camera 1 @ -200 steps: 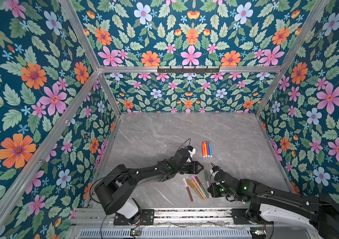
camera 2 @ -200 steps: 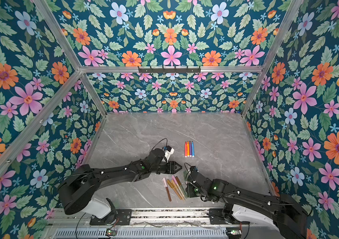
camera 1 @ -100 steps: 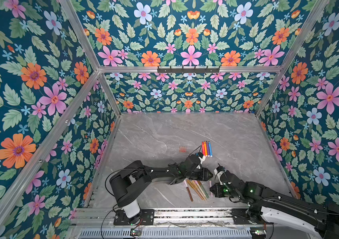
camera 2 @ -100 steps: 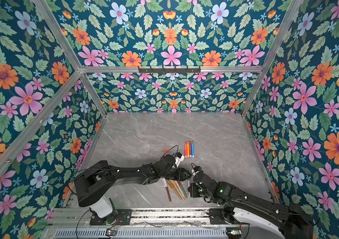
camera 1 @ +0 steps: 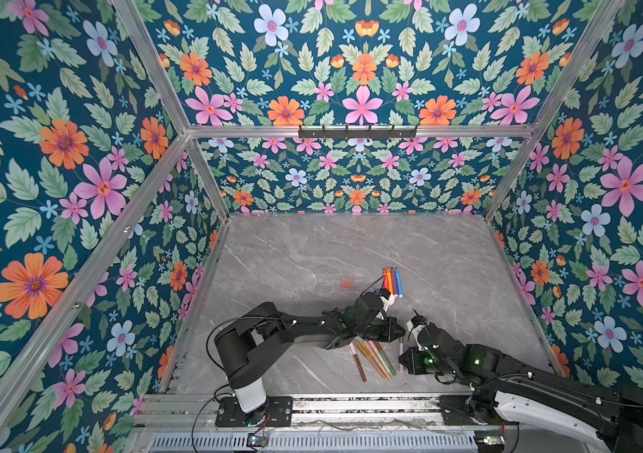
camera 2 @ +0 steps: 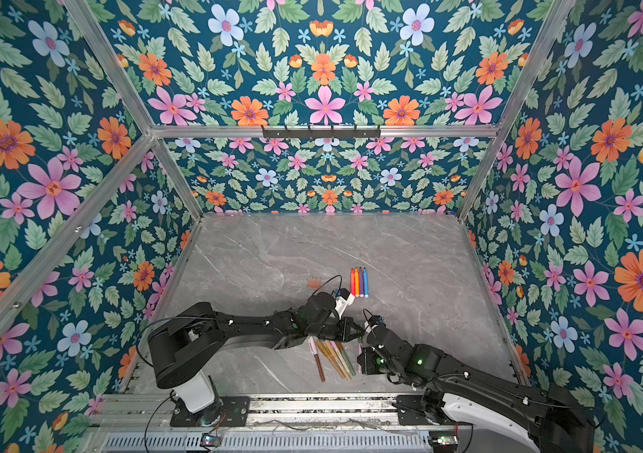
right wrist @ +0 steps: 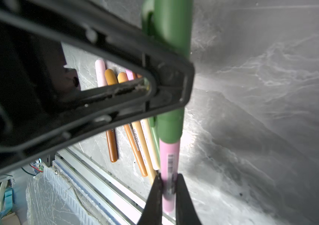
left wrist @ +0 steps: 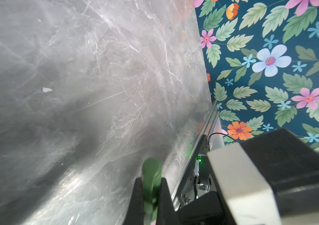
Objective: Open the pen caps
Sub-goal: 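Grasp the green cap with the left gripper and pull it off, then carry the green cap to the pink caps with the left gripper and release it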
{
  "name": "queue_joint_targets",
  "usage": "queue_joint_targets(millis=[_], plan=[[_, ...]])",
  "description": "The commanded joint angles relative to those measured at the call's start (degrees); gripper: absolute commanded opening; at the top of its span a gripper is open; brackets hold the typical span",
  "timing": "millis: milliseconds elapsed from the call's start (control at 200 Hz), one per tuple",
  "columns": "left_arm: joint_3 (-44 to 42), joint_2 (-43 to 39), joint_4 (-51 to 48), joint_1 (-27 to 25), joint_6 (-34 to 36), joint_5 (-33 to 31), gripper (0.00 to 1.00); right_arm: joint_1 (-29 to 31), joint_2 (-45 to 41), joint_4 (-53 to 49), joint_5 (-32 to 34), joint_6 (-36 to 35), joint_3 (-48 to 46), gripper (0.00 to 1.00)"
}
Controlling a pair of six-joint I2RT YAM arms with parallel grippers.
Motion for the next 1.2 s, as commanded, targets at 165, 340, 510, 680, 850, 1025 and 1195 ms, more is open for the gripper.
queue_joint_targets(millis=[165, 340, 510, 680, 850, 1025, 1195], plan=[[-1.04, -1.19, 3.64, -0.1, -0.57, 1.82, 0.0, 0.0, -1.04, -0.33, 1.63, 1.0, -0.1, 0.28], [-3.11, -1.18, 11.41, -0.16, -4.43, 3.8, 0.0, 0.0, -2.34, -1.41, 2.41, 1.61, -0.41, 0.28], [-3.37, -2.15, 12.54, 0.03, -4.9, 3.27, 0.0, 0.0, -3.92, -1.94, 2.77, 1.87, -0.83, 0.0], [13.03, -2.25, -11.98, 7.91, 9.52, 1.14, 0.0, 0.09, -3.33, -1.32, 2.3, 1.27, -0.73, 0.0], [29.6, 1.37, -23.93, 18.73, 15.88, 0.1, 0.0, 0.42, -1.83, -0.9, 1.66, 0.81, -0.11, 0.0], [28.05, -1.09, -25.37, 19.82, 17.72, -1.49, 0.0, 0.39, -5.6, -1.9, 3.09, 2.08, -1.51, 0.0], [19.97, -5.9, -27.06, 24.83, 19.97, -1.89, 0.0, 0.09, -10.69, -4.11, 4.04, 3.28, -3.19, 0.0]])
